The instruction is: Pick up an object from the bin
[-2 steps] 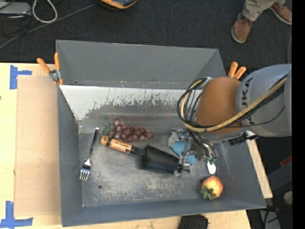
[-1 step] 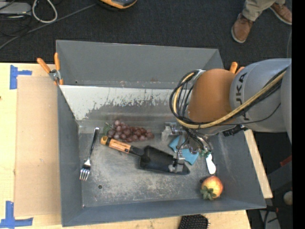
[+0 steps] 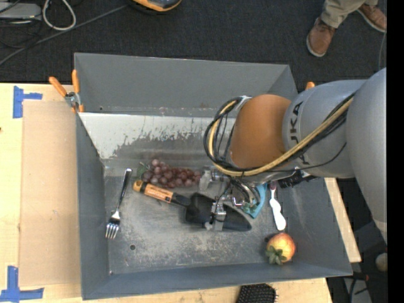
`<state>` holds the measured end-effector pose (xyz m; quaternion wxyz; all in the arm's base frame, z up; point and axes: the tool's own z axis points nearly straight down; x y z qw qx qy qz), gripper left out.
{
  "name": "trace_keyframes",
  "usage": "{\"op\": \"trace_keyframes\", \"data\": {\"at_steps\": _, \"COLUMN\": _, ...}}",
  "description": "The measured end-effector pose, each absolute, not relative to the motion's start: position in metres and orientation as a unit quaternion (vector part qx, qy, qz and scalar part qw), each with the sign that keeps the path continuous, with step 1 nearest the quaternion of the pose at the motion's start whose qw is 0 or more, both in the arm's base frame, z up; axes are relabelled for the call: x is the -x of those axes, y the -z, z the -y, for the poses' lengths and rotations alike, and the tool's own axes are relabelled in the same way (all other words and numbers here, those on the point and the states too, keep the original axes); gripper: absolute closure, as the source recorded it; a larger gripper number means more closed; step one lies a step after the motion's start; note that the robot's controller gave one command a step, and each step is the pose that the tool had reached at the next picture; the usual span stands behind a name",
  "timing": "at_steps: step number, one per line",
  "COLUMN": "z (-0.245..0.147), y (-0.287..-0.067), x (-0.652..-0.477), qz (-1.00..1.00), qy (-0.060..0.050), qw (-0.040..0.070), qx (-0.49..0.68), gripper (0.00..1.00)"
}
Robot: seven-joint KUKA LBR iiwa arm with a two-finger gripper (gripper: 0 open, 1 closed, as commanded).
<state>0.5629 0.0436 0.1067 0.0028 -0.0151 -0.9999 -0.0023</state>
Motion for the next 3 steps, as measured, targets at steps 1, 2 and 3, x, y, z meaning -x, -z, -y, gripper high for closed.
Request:
{"op": "trace_keyframes", "data": {"at_steps": 1, "z": -0.030, "y": -0.080, "x": -0.563, "qz": 0.998, "qy": 0.000, "qw": -0.003, "qx": 0.060, "gripper": 0.00}}
{"op": "trace_keyframes", "data": {"at_steps": 2, "z": -0.042, "y": -0.070, "x": -0.563, "qz": 0.992, "qy": 0.002, "qw": 0.000, "qx": 0.129, "gripper": 1.00}}
{"op": "trace_keyframes", "data": {"at_steps": 3, "z": -0.042, "y": -0.070, "x": -0.563, "qz": 0.992, "qy": 0.002, "qw": 0.000, "qx": 0.128, "gripper": 1.00}}
